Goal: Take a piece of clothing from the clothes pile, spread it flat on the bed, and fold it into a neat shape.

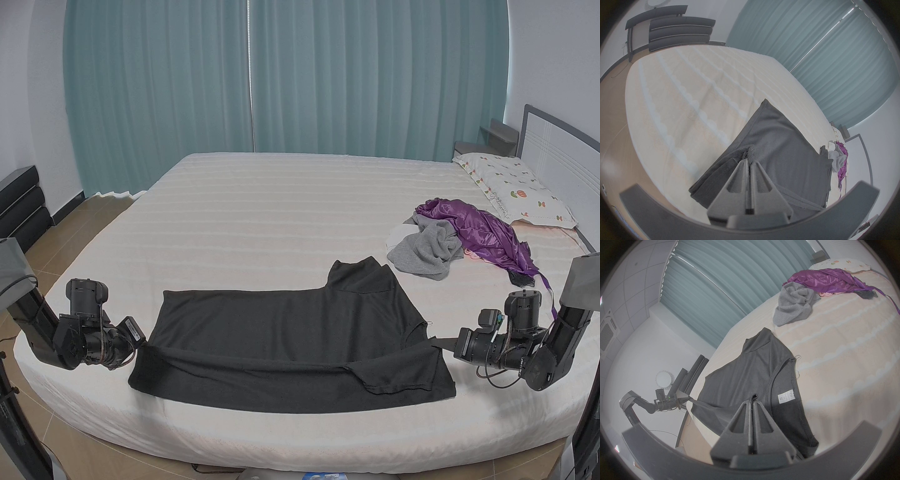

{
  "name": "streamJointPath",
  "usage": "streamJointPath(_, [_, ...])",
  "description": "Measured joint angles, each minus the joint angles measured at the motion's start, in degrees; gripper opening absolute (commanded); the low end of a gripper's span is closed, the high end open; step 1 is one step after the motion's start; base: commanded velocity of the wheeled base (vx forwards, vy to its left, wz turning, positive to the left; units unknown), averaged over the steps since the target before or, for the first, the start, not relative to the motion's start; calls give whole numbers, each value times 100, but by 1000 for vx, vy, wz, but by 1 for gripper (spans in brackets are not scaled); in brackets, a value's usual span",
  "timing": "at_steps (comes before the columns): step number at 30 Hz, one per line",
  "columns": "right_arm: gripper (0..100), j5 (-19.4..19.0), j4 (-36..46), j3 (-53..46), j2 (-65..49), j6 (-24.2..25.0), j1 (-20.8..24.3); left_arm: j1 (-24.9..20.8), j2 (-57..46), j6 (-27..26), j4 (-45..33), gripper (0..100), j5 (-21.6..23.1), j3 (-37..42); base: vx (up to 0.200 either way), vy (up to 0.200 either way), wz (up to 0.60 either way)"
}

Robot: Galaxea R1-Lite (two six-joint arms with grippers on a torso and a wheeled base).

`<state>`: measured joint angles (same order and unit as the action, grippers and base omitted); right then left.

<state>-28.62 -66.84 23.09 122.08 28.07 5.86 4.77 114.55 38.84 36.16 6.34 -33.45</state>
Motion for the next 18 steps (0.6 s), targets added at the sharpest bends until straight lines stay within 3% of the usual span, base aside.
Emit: streamJointPath(18, [0, 104, 148, 649, 667, 6, 2, -74, 833, -2, -11, 0, -35, -552, 0, 0, 0])
